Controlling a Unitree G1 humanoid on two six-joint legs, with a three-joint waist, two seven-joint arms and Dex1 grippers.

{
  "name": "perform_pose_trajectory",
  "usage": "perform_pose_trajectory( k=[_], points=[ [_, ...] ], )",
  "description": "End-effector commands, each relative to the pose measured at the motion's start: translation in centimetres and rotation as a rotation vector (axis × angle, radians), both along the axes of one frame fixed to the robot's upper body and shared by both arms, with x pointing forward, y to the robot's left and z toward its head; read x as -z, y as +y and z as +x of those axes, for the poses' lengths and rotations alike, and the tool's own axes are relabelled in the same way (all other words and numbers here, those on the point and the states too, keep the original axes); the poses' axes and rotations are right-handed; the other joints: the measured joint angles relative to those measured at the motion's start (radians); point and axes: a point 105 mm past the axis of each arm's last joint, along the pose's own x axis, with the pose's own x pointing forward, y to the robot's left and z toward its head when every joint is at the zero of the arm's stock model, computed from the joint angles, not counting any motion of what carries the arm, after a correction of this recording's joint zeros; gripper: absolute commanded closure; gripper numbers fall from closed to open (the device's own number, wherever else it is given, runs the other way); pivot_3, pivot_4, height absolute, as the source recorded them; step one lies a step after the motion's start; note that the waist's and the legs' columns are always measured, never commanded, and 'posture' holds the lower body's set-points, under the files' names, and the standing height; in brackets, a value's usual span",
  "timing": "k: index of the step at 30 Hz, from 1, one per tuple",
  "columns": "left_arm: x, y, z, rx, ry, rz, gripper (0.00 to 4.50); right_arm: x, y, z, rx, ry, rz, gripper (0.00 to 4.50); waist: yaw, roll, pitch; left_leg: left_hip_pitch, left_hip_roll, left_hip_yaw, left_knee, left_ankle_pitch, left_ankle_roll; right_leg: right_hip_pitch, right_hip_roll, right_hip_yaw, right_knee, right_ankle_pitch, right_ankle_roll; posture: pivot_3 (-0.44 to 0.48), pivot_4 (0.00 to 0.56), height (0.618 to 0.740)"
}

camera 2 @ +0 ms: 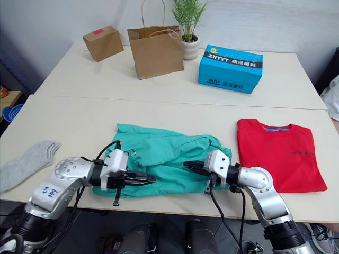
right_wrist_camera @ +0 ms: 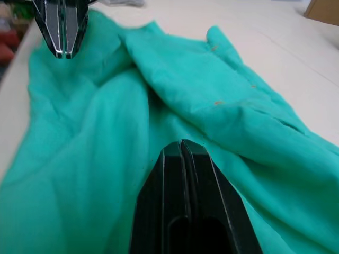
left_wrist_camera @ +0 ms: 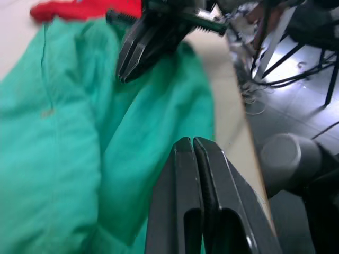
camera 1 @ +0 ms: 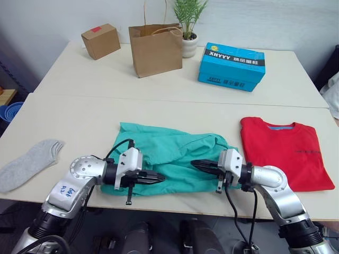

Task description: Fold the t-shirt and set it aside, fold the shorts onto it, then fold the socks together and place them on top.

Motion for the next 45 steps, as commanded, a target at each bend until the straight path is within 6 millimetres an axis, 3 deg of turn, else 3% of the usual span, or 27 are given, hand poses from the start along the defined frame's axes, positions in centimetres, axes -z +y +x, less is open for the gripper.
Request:
perform_pose_trajectory(
  k=[1,2,8,13,18,21,23,25,27,32,36,38,41,43,45],
  points=[
    [0.5,-0.3,1.4,-0.08,-0.108,0.025,4.49,-0.4,0.1,0.1,0.005,-0.052,-0.007,4.5,-0.003,0.0,0.0,0.0,0.0,0.0,0.001,-0.001,0.001,0.001,-0.001,0.0,0.0,0.0,0.001,0.0,0.15,0.74],
    [0.3,-0.3,2.1,-0.116,-0.143,0.013,4.49,-0.5,0.0,0.2,0.012,-0.052,-0.003,4.5,-0.003,0.0,0.0,0.0,-0.001,0.0,0.001,-0.005,0.008,0.002,-0.001,0.0,-0.001,0.002,0.003,0.0,0.15,0.74],
    [-2.2,1.5,7.2,-0.333,-0.34,-0.04,4.49,0.1,-0.1,-0.3,-0.009,-0.015,-0.02,4.5,-0.003,0.0,0.0,0.003,-0.001,-0.001,0.002,-0.002,0.01,0.005,-0.002,0.0,0.0,0.005,0.002,0.0,0.15,0.74],
    [-3.5,3.3,10.0,-0.349,-0.484,0.033,4.49,0.0,-0.5,-0.1,0.004,-0.012,-0.017,4.5,-0.005,0.0,0.0,0.003,-0.001,-0.001,0.001,-0.002,0.009,0.004,-0.002,-0.001,0.0,0.005,0.002,0.0,0.15,0.74],
    [-5.1,4.2,13.0,-0.478,-0.509,-0.024,4.49,0.2,-1.3,-0.2,0.01,0.01,-0.034,4.5,-0.002,0.0,0.0,0.002,-0.001,-0.001,0.002,-0.002,0.009,0.004,-0.002,-0.002,-0.001,0.005,0.002,0.0,0.15,0.74],
    [-5.4,5.6,15.0,-0.631,-0.464,-0.062,4.49,-1.0,-1.5,0.2,0.031,-0.002,0.009,4.5,-0.001,0.0,0.0,0.002,-0.001,-0.001,0.003,-0.002,0.009,0.004,-0.002,-0.002,0.0,0.005,0.003,0.0,0.15,0.74],
    [-5.9,6.0,15.0,-0.653,-0.446,-0.104,4.49,-2.9,-1.1,0.6,0.049,-0.008,0.094,4.5,-0.005,0.0,0.0,0.002,-0.001,-0.001,0.003,-0.002,0.009,0.004,-0.002,-0.002,0.0,0.005,0.003,0.0,0.15,0.74],
    [-6.8,6.9,13.1,-0.606,-0.406,-0.158,4.49,-5.6,0.2,1.1,0.058,-0.026,0.201,4.5,-0.017,-0.001,0.0,0.002,-0.001,0.0,0.002,-0.002,0.009,0.003,-0.001,-0.002,0.0,0.006,0.003,0.0,0.15,0.74],
    [-7.3,7.1,11.6,-0.551,-0.39,-0.167,4.49,-6.5,0.9,1.2,0.057,-0.029,0.225,4.5,-0.025,-0.001,0.0,0.002,0.001,0.0,0.002,0.001,0.001,0.002,-0.001,-0.001,0.002,0.005,0.002,0.0,0.15,0.74],
    [-10.8,4.7,5.9,-0.267,-0.397,-0.302,4.49,-4.9,2.7,2.7,0.1,-0.043,0.133,4.5,-0.013,-0.001,0.0,0.002,0.001,-0.002,0.0,0.003,-0.003,0.002,0.0,-0.003,0.002,0.004,0.0,0.0,0.15,0.74],
    [-9.3,2.6,3.3,-0.156,-0.279,-0.268,4.49,-3.0,4.1,3.6,0.11,-0.039,0.067,4.5,-0.004,0.0,0.0,0.002,-0.001,-0.002,0.001,0.003,0.0,0.003,-0.002,-0.003,0.001,0.004,0.001,0.0,0.15,0.74],
    [-7.2,2.2,3.0,-0.155,-0.231,-0.191,4.49,-2.6,4.5,3.9,0.123,-0.038,0.07,4.5,-0.005,0.0,0.0,0.002,-0.001,-0.002,0.001,0.003,0.0,0.004,-0.002,-0.002,0.001,0.004,0.001,0.0,0.15,0.74],
    [-1.9,3.2,4.6,-0.269,-0.219,0.022,4.49,-1.5,4.7,4.2,0.122,-0.045,0.023,4.5,-0.006,0.0,0.0,0.002,-0.001,-0.002,0.001,0.002,0.002,0.003,-0.002,-0.002,0.001,0.004,0.001,0.0,0.15,0.74],
    [-1.2,4.2,6.7,-0.403,-0.259,0.02,4.49,-1.2,4.6,4.2,0.124,-0.04,0.025,4.5,-0.006,0.0,0.0,0.002,-0.001,-0.002,0.0,0.0,0.005,0.003,-0.002,-0.002,0.001,0.004,0.001,0.0,0.15,0.74],
    [-2.3,5.4,9.7,-0.597,-0.321,-0.078,4.49,-0.8,4.4,4.0,0.115,-0.034,0.018,4.5,-0.005,0.0,0.0,0.002,0.0,-0.002,0.001,0.0,0.006,0.002,-0.001,-0.002,0.002,0.004,0.001,0.0,0.15,0.74]
  ],
)
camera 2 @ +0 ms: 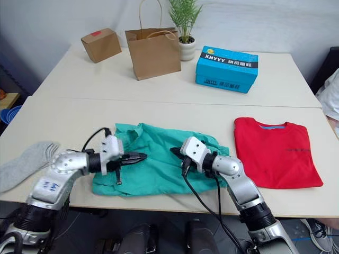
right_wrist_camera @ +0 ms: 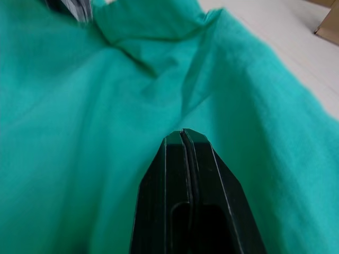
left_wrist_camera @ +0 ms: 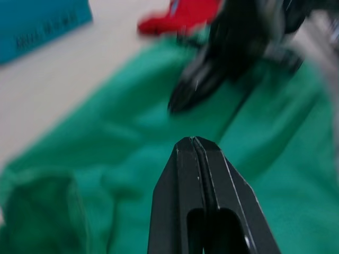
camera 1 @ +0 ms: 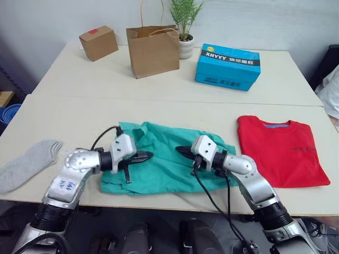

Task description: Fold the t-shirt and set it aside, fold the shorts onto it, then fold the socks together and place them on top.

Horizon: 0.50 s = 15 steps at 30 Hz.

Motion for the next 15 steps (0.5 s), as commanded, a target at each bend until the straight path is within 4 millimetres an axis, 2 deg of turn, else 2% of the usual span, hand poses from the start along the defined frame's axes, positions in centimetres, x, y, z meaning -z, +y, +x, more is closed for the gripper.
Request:
perform_pose_trajectory(
  k=[1,6,9,12,15],
  points=[
    [-2.3,2.1,4.5,-0.261,-0.195,-0.077,4.49,-0.4,-0.1,-0.4,-0.022,-0.037,0.011,4.5,0.003,-0.001,0.0,0.0,0.0,-0.001,0.0,0.0,0.0,0.0,0.0,0.0,0.0,0.0,0.0,0.0,0.15,0.74],
    [-2.3,4.7,6.3,-0.428,-0.228,-0.137,4.49,-0.3,-1.3,0.5,0.04,-0.043,0.08,4.5,-0.004,-0.001,0.0,-0.001,0.0,0.0,0.001,-0.001,0.001,0.0,-0.001,-0.001,-0.001,0.001,0.001,0.0,0.15,0.74],
    [-1.3,7.0,6.7,-0.563,-0.179,-0.223,4.49,0.3,-2.7,1.0,0.09,-0.059,0.091,4.5,-0.003,-0.001,0.0,-0.001,0.0,0.001,0.0,-0.001,0.001,0.0,0.0,-0.001,-0.001,0.001,0.001,0.0,0.15,0.74],
    [-0.7,7.6,6.6,-0.587,-0.157,-0.243,4.49,0.8,-3.6,1.4,0.133,-0.065,0.076,4.5,0.0,-0.001,0.0,-0.001,0.0,0.001,0.001,-0.001,0.001,0.0,0.0,-0.001,-0.001,0.001,0.001,0.0,0.15,0.74],
    [-1.0,7.8,6.4,-0.577,-0.178,-0.23,4.49,0.8,-4.8,2.6,0.231,-0.088,0.053,4.5,0.0,-0.001,0.0,-0.001,0.0,0.001,0.001,-0.001,0.001,0.0,-0.001,-0.001,-0.001,0.001,0.001,0.0,0.15,0.74]
  ],
)
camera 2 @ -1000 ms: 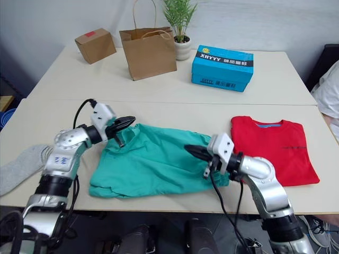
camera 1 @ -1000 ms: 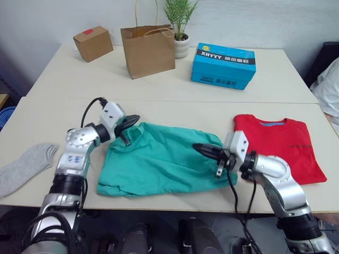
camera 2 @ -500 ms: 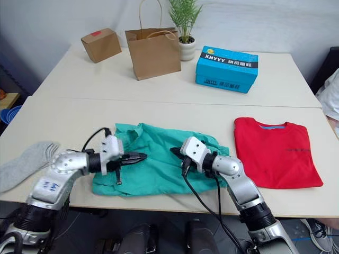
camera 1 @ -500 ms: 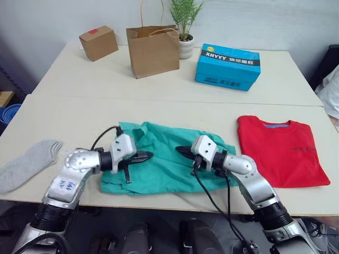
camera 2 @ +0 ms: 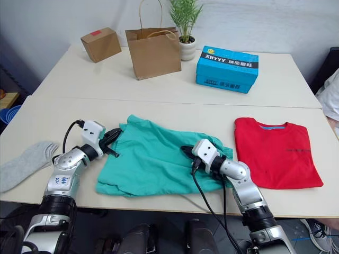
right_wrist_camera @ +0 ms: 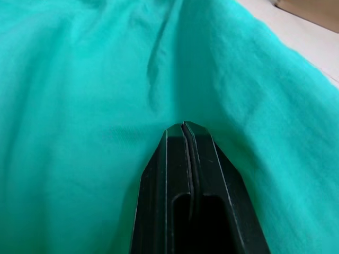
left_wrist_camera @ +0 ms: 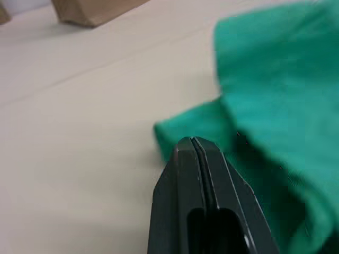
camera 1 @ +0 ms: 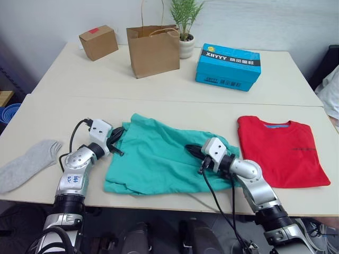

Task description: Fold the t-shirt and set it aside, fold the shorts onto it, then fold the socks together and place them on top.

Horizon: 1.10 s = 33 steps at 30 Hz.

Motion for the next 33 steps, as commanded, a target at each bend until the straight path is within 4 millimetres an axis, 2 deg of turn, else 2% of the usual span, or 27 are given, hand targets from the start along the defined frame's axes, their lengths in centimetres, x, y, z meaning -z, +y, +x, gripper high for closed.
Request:
perform_pose_trajectory(
  k=[1,3,5,8,10,11,13,16,18,20,23,28,31,33],
  points=[
    [-1.8,0.5,-0.2,0.005,-0.069,0.006,4.49,-1.1,-2.0,1.6,0.138,-0.057,0.007,4.5,0.0,0.0,0.0,0.0,0.0,0.0,0.0,0.0,0.0,0.0,0.0,0.0,0.0,0.0,0.0,0.0,0.15,0.74],
    [-3.1,0.7,-0.5,0.023,-0.118,0.037,4.49,-1.8,-1.7,1.8,0.139,-0.058,0.045,4.5,0.0,0.0,0.0,0.0,0.0,0.0,0.0,0.0,0.0,0.0,0.0,0.0,0.0,0.0,0.0,0.0,0.15,0.74],
    [-5.1,0.1,-1.0,0.091,-0.194,0.061,4.49,-2.3,-0.7,1.2,0.07,-0.052,0.071,4.5,0.0,0.0,0.0,0.0,0.0,0.0,0.0,0.0,-0.001,0.0,0.0,0.0,0.0,0.0,0.0,0.0,0.15,0.74],
    [-9.1,-2.6,-3.1,0.32,-0.319,0.1,4.49,-2.8,1.0,-0.1,-0.046,-0.033,0.098,4.5,-0.001,0.0,0.0,0.0,0.0,0.0,-0.001,0.0,-0.002,0.0,0.0,0.0,0.0,0.0,0.0,0.0,0.15,0.74],
    [-10.8,-4.4,-4.8,0.474,-0.345,0.061,4.49,-3.2,2.0,-1.0,-0.118,-0.027,0.12,4.5,-0.003,0.0,0.0,0.0,0.001,0.0,-0.002,0.0,-0.003,0.0,0.0,0.0,-0.001,0.0,0.0,0.0,0.15,0.74],
    [-11.0,-5.3,-5.8,0.557,-0.309,0.008,4.49,-3.8,2.5,-1.8,-0.172,-0.026,0.142,4.5,-0.003,0.0,0.0,0.0,0.001,0.0,-0.002,0.0,-0.002,0.0,0.0,0.0,-0.001,0.0,0.0,0.0,0.15,0.74],
    [-10.0,-7.0,-7.0,0.678,-0.2,-0.045,4.49,-5.5,3.1,-2.9,-0.237,-0.03,0.202,4.5,-0.002,0.0,0.0,0.0,0.001,0.0,-0.002,0.0,-0.002,0.0,0.0,0.0,-0.001,0.0,0.0,0.0,0.15,0.74],
    [-6.7,-9.3,-7.1,0.735,-0.109,0.027,4.49,-7.9,1.9,-3.2,-0.202,-0.061,0.263,4.5,0.0,0.001,0.0,0.001,0.0,0.0,-0.001,0.0,-0.002,0.001,0.0,0.001,-0.001,0.0,0.0,0.0,0.15,0.74],
    [-4.9,-10.6,-6.2,0.705,-0.074,0.038,4.49,-7.5,-0.2,-2.4,-0.09,-0.069,0.2,4.5,0.004,0.001,0.0,0.001,0.0,0.0,-0.001,0.0,-0.001,0.001,0.0,0.001,-0.001,0.0,0.0,0.0,0.15,0.74],
    [-2.9,-11.3,-5.1,0.626,-0.032,0.021,4.49,-5.6,-2.7,-1.7,0.034,-0.063,0.087,4.5,0.011,0.0,0.0,0.001,-0.001,-0.001,0.0,0.0,0.0,0.002,0.0,0.0,-0.002,0.0,0.0,0.0,0.15,0.74],
    [-0.8,-11.0,-4.2,0.542,0.015,0.043,4.49,-3.3,-4.2,-1.5,0.103,-0.048,-0.023,4.5,0.013,0.0,0.0,0.0,-0.001,-0.001,-0.001,-0.001,0.002,0.002,0.0,0.001,-0.004,0.0,0.0,0.0,0.15,0.74],
    [1.8,-8.4,-4.4,0.397,0.127,0.035,4.49,-0.3,-7.5,-1.5,0.259,-0.002,0.0,4.5,-0.007,0.001,-0.001,0.001,0.001,0.001,-0.003,-0.001,0.0,0.0,0.002,0.002,-0.002,0.0,0.0,0.0,0.15,0.74],
    [2.6,-8.0,-5.2,0.406,0.161,0.035,4.49,0.0,-9.7,-2.0,0.3,-0.023,0.001,4.5,0.0,0.001,-0.001,0.003,0.001,0.0,-0.002,0.0,-0.001,0.003,0.001,0.001,-0.002,0.0,0.0,0.0,0.15,0.74],
    [2.7,-8.1,-5.9,0.447,0.144,0.04,4.49,-1.7,-11.2,-2.0,0.345,-0.067,0.081,4.5,0.002,0.002,-0.001,0.005,0.0,0.001,-0.002,-0.001,0.0,0.005,0.001,0.002,-0.002,0.0,0.0,0.0,0.15,0.74]
  ],
)
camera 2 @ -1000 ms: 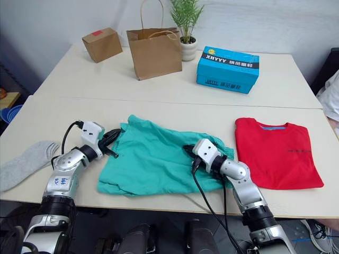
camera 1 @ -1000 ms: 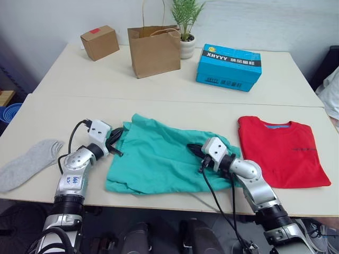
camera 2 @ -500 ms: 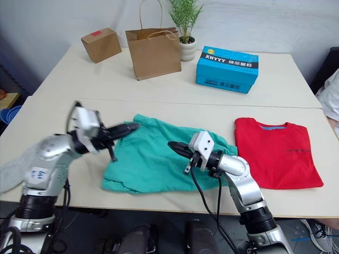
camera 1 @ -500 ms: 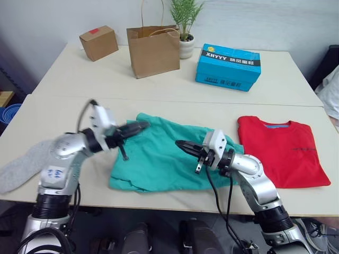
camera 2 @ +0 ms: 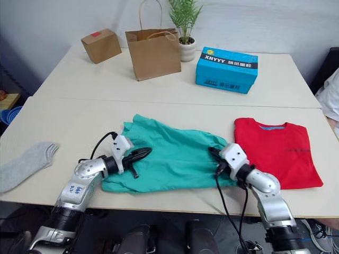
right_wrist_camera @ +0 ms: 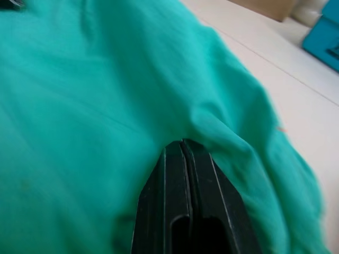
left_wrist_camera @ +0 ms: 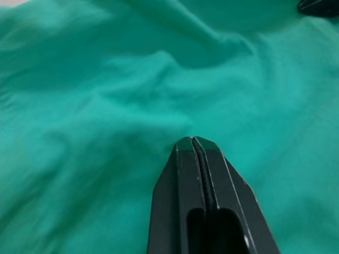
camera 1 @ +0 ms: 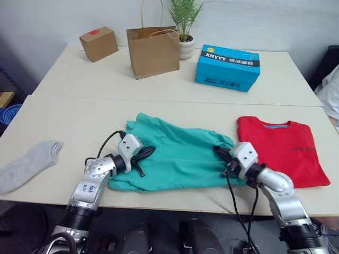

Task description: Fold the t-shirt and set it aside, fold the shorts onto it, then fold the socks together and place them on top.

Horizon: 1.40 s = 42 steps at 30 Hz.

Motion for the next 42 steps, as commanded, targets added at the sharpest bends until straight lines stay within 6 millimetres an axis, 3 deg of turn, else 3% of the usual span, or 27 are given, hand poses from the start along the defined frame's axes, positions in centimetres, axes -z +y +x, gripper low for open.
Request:
perform_pose_trajectory(
  k=[1,4,7,13,18,19,22,25,28,34,38,42],
  points=[
    [0.5,0.2,-1.1,0.038,0.005,-0.024,4.49,-3.4,-2.8,-0.1,0.085,-0.098,0.149,4.5,0.001,0.001,0.0,0.0,0.0,0.0,0.0,0.0,0.0,0.0,0.0,0.0,0.0,0.0,0.0,0.0,0.15,0.74],
    [-1.2,-0.4,-1.6,0.106,-0.081,-0.082,4.49,-6.8,-2.8,-1.1,0.042,-0.078,0.376,4.5,0.0,0.002,0.0,0.0,0.0,0.0,0.0,0.0,0.001,0.0,-0.001,0.001,0.0,0.0,0.0,0.0,0.15,0.74],
    [-3.4,-1.0,-2.2,0.194,-0.178,-0.134,4.5,-8.0,-2.7,-3.0,0.005,0.056,0.494,3.9,0.002,0.002,0.0,-0.001,0.001,-0.001,-0.002,0.0,0.0,-0.002,0.0,0.0,0.0,-0.001,-0.001,0.0,0.15,0.74],
    [-5.7,-2.2,-2.9,0.375,-0.253,-0.11,4.5,-6.6,-2.6,-9.1,0.076,0.51,0.722,1.83,0.02,0.002,0.0,-0.004,0.001,-0.003,-0.002,0.0,0.0,-0.002,0.0,-0.002,-0.003,-0.001,-0.002,0.0,0.15,0.74],
    [-5.5,-3.4,-3.2,0.484,-0.202,-0.115,4.5,-4.8,-2.6,-13.3,0.242,0.748,0.888,0.16,0.025,0.003,-0.001,-0.005,0.0,-0.003,-0.002,-0.001,0.002,-0.001,0.0,-0.001,-0.005,-0.001,0.0,0.0,0.15,0.74],
    [-5.3,-3.5,-3.1,0.49,-0.192,-0.119,4.5,-4.3,-2.4,-13.8,0.274,0.796,0.898,0.05,0.023,0.003,-0.001,-0.006,0.0,-0.003,-0.002,-0.001,0.002,-0.001,0.0,-0.001,-0.005,-0.001,0.0,0.0,0.15,0.74],
    [-4.5,-4.0,-3.5,0.562,-0.132,-0.133,3.9,-2.9,-1.5,-14.5,0.362,0.876,1.002,0.0,0.016,0.002,-0.001,-0.005,0.0,-0.001,-0.002,0.0,0.002,-0.002,0.001,0.001,-0.006,0.0,0.002,0.0,0.15,0.74],
    [-4.0,-4.1,-3.7,0.598,-0.121,-0.118,2.98,-1.7,-1.0,-14.2,0.425,0.912,1.056,0.0,0.016,0.002,-0.001,-0.006,0.001,-0.001,-0.002,0.0,0.002,-0.003,0.002,0.001,-0.007,0.0,0.002,0.0,0.15,0.74],
    [-3.7,-4.0,-3.4,0.596,-0.126,-0.083,2.02,-0.4,-0.7,-13.2,0.493,0.93,1.076,0.0,0.016,0.002,-0.001,-0.008,0.0,-0.001,-0.002,0.0,0.002,-0.004,0.002,0.002,-0.008,-0.001,0.003,0.0,0.15,0.74],
    [-3.6,-3.5,-2.1,0.544,-0.145,-0.057,0.1,0.2,-0.1,-10.9,0.517,0.912,1.122,0.0,0.022,0.002,-0.001,-0.008,0.0,-0.001,-0.002,-0.001,0.003,-0.004,0.002,0.002,-0.009,0.0,0.004,0.0,0.15,0.74],
    [-3.8,-3.3,-1.5,0.508,-0.142,-0.075,0.1,0.0,1.1,-9.5,0.481,0.902,1.147,0.0,0.019,0.001,-0.001,-0.008,0.0,-0.001,-0.003,-0.001,0.003,-0.004,0.002,0.002,-0.01,0.0,0.005,0.0,0.15,0.74],
    [-3.7,-2.9,-0.8,0.454,-0.13,-0.083,1.35,-0.2,1.8,-9.0,0.462,0.894,1.155,0.0,0.018,0.001,-0.001,-0.008,0.0,-0.001,-0.003,-0.001,0.003,-0.004,0.002,0.002,-0.009,0.001,0.005,0.0,0.15,0.74]
  ],
)
